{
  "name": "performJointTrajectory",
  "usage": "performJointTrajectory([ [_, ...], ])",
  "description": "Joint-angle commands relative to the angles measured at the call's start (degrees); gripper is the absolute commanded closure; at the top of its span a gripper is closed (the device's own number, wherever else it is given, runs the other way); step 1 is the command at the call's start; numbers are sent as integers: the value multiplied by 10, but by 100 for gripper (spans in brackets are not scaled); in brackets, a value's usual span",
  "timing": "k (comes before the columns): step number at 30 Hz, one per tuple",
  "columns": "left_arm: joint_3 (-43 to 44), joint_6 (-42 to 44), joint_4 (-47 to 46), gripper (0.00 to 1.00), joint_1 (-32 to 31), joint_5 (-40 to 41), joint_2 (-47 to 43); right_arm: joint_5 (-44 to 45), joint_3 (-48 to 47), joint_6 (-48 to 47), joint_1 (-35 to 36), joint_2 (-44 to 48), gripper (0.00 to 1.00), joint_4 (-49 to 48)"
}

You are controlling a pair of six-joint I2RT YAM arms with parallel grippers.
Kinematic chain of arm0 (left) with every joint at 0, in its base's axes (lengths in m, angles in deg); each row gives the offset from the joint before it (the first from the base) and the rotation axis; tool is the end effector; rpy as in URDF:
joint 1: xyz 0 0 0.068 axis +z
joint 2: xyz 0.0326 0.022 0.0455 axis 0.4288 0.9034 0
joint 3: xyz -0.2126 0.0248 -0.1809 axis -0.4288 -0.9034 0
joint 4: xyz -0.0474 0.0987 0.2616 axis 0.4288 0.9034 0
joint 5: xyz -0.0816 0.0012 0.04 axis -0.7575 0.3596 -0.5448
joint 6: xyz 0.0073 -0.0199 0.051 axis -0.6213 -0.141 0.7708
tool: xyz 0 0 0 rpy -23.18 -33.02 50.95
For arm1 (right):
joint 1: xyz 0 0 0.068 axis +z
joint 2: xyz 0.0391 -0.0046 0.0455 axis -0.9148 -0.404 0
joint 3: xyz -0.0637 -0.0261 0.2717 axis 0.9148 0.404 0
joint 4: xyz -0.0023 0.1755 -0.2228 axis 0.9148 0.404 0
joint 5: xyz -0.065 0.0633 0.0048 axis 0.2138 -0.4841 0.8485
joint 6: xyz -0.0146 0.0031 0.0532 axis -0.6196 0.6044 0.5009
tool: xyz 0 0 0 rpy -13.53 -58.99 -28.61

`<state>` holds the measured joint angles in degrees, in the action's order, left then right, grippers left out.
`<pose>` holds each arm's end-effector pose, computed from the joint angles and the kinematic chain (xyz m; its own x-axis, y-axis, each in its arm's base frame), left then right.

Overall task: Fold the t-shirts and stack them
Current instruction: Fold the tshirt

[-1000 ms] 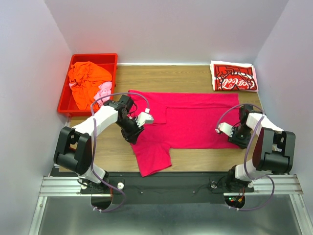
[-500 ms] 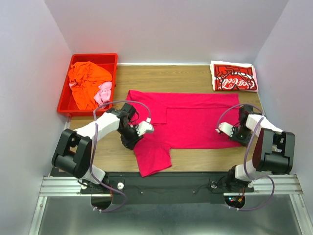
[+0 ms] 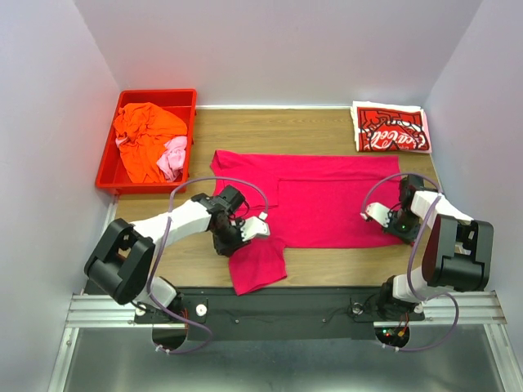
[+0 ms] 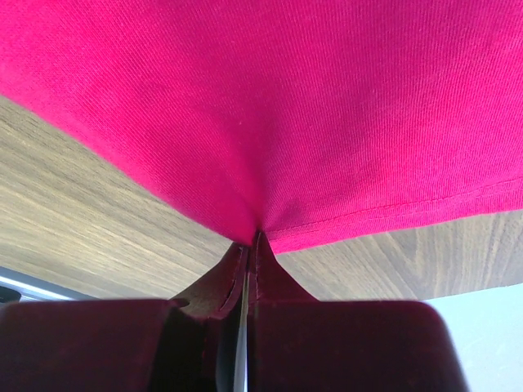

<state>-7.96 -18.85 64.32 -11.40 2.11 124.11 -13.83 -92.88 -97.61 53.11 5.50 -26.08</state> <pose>0.2052 -0.1703 0.1662 -0.1139 0.8883 -0.4448 0.9935 0.1011 -0.0525 0.2339 -0.0576 0.1452 -0.4226 -0.9031 0.0762 -0.9061 0.4188 -0.0606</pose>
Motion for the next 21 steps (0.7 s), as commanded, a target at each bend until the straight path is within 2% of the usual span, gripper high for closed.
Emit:
performJointTrajectory([
  [1, 3, -16, -16, 71, -19, 10, -11, 7, -6, 11, -1, 0, 99, 8],
  [6, -14, -9, -20, 67, -32, 20, 12, 7, -4, 14, -1, 4, 99, 12],
  [10, -2, -1, 6, 66, -33, 12, -6, 8, -5, 13, -1, 6, 99, 14],
  [16, 60, 4, 69, 65, -33, 8, -26, 9, -10, 14, -1, 0, 99, 17],
  [21, 111, -4, 87, 65, -36, -5, -24, 7, -14, 15, -1, -3, 100, 18],
])
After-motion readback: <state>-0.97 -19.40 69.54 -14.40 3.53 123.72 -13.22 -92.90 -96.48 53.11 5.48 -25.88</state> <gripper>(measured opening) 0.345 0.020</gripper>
